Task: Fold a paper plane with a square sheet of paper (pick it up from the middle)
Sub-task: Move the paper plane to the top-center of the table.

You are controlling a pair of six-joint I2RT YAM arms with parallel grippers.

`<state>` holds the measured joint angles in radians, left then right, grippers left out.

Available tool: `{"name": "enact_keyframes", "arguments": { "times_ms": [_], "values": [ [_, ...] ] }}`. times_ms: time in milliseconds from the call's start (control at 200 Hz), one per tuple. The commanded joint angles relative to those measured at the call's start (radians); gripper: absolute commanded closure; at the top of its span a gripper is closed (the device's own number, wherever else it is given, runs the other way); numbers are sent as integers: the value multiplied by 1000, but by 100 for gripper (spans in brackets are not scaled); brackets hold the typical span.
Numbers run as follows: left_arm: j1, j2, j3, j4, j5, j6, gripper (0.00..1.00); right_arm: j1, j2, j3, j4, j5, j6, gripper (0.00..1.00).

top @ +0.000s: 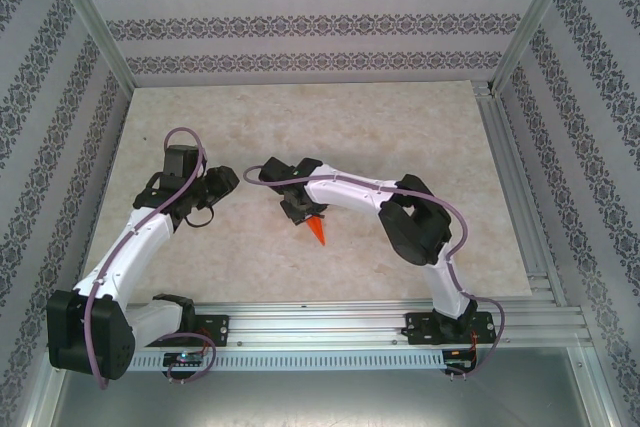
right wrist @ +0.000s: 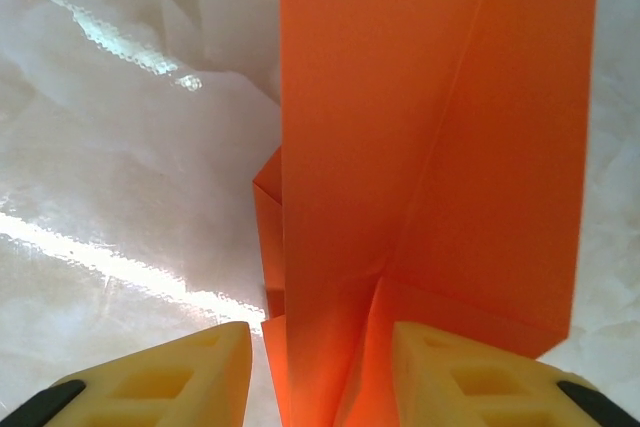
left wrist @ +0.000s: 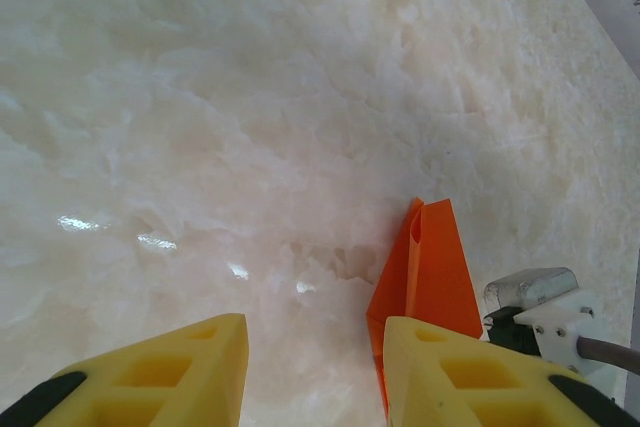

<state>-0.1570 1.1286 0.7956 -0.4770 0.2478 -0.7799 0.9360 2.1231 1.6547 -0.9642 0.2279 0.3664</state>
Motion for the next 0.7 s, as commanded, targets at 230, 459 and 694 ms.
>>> {"name": "enact_keyframes", "arguments": {
  "times_ms": [230,459,694],
  "values": [
    [8,2,5,-14,1,1,58,-12,9,-16,5,47,25,82],
    [8,14,31,-31,14,6,58,-88,-115,-108,67,-7,51,97],
    [8,30,23,40,105,12,56,-280,-225,-268,238,-198,79,96]
  ]
}}
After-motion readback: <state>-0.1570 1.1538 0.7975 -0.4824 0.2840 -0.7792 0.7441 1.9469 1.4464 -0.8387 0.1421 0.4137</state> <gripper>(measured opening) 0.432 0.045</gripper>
